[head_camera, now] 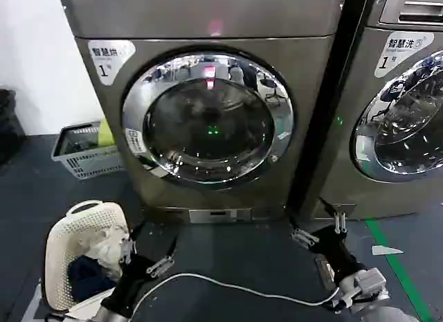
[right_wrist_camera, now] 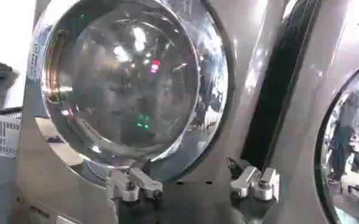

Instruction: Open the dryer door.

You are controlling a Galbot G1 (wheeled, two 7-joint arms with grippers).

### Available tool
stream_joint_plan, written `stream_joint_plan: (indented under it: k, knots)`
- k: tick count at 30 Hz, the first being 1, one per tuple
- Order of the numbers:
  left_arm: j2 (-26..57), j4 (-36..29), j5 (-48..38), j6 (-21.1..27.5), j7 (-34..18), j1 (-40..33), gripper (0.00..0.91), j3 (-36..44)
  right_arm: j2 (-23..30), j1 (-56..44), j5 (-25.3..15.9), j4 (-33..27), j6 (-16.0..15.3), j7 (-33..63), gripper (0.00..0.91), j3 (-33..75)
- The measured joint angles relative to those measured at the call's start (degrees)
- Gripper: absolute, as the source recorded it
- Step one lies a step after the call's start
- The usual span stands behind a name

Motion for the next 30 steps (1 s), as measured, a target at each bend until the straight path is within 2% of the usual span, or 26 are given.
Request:
stream_joint_plan:
  k: [5,15,19,24,30]
  knots:
    - [0.3,-0.3,-0.5,0.0,0.0,0.5,0.907,0.0,-2.8,3.7,3.1,-1.9,2.6,0.6,0.907,-1.7]
    - [-0.3,-1.6,-0.6,-1.4,0.4,3.2,0.907,-1.1,-14.2,16.8,12.5,-11.8,6.9,-1.5,0.907,-10.0]
    - [-1.2,-2.2,-0.1,-2.6,0.8,4.5,0.907,-1.7,-17.5,22.5,15.0,-15.5,8.1,-2.6,0.907,-15.2]
    - [-2.2,-2.7,0.4,-2.9,1.0,5.5,0.907,-2.0,-19.5,31.1,17.7,-20.3,9.6,-3.8,0.907,-23.1]
    - [-3.1,-2.8,1.1,-3.0,1.2,5.6,0.907,-2.0,-19.0,42.4,22.3,-27.2,10.0,-4.3,0.907,-33.4]
